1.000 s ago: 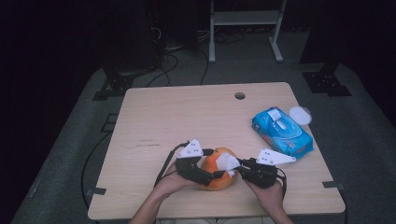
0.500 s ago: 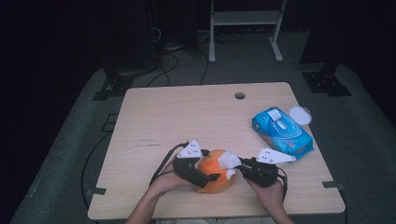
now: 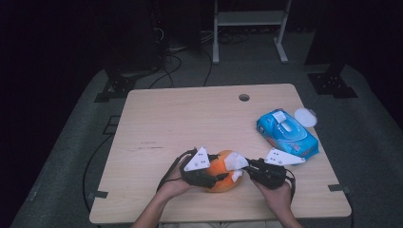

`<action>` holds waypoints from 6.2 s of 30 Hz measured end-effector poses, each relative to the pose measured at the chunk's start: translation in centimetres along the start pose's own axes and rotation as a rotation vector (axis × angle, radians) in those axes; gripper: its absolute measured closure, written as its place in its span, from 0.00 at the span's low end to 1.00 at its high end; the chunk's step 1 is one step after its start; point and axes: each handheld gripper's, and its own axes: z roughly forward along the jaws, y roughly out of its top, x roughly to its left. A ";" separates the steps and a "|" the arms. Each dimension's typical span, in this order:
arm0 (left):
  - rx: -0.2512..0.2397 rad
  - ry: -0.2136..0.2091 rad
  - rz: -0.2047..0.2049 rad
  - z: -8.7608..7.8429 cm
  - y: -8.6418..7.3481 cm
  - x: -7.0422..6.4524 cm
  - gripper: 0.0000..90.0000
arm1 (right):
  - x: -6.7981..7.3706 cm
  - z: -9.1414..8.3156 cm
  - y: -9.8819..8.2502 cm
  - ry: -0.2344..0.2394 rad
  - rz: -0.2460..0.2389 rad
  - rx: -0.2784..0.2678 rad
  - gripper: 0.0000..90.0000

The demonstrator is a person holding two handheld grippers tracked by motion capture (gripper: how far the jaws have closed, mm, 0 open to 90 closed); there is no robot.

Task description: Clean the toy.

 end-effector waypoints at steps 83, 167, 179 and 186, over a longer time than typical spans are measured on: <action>0.023 -0.055 0.109 -0.5 0.6 -1.3 0.50 | -0.2 -0.7 0.2 0.051 0.056 -0.047 0.90; -0.013 -0.111 -0.069 -1.9 -1.8 1.8 0.42 | -0.5 -0.3 -0.6 0.008 0.120 -0.008 0.90; -0.017 -0.112 -0.053 -1.4 -1.8 1.4 0.36 | -0.6 -0.2 -0.6 -0.015 0.108 0.007 0.90; -0.023 -0.118 -0.040 -1.5 -1.6 1.3 0.39 | 0.6 0.0 0.2 0.012 0.040 0.008 0.90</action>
